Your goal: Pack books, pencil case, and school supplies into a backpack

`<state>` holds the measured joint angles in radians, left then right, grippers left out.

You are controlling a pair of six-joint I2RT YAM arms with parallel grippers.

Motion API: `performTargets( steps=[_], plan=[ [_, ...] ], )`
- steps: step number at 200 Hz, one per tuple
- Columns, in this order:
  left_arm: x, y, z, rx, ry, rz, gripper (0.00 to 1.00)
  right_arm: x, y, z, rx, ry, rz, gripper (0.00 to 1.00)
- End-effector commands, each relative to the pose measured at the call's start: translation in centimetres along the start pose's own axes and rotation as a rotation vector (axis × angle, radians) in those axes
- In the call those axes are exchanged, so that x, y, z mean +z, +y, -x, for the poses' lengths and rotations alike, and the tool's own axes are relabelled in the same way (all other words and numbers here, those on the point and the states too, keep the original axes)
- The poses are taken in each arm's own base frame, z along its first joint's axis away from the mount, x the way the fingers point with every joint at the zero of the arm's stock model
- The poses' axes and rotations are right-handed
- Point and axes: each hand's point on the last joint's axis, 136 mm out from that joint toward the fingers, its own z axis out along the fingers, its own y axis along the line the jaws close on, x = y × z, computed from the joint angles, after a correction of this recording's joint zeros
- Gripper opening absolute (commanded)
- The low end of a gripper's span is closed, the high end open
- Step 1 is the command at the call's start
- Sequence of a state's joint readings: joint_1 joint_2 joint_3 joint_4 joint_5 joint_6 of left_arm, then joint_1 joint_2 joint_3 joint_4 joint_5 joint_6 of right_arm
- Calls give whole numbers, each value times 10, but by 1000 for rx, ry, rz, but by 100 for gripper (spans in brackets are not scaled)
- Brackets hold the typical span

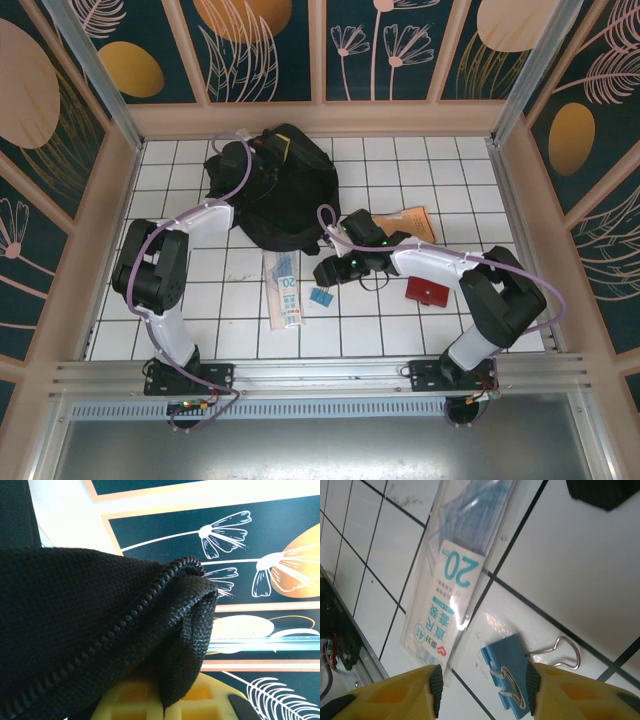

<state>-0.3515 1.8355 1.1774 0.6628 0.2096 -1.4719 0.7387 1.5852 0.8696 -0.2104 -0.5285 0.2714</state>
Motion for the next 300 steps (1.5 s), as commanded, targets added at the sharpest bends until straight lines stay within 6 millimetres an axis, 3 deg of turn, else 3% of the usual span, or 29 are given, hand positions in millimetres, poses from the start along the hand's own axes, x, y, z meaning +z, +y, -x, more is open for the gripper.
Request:
performTargets(
  steps=[1, 35, 69, 123, 195, 228, 266, 284, 300],
  plan=[
    [3, -39, 2, 4, 16, -122, 0, 8, 1, -11, 14, 24, 41, 49],
    [4, -37, 0, -12, 28, -126, 0, 17, -7, -22, 26, 48, 47, 43],
    [4, -36, 0, -8, 26, -121, 0, 19, -5, -21, 23, 38, 64, 22],
    [5, -32, -2, -26, 39, -123, 0, 19, -7, -17, 23, 28, 62, 0],
    [4, -39, -2, -24, 41, -141, 0, -25, 29, 12, -23, -80, 139, 0],
    [4, -40, -2, -23, 42, -145, 0, -65, 47, 51, -2, -212, 215, 0],
    [5, -39, -3, -27, 50, -145, 0, -107, 65, 132, 58, -389, 267, 0],
    [5, -40, -3, -28, 50, -146, 0, -104, 53, 172, 128, -450, 231, 0],
    [6, -43, -4, -33, 52, -152, 0, -85, 34, 199, 205, -467, 179, 0]
  ],
)
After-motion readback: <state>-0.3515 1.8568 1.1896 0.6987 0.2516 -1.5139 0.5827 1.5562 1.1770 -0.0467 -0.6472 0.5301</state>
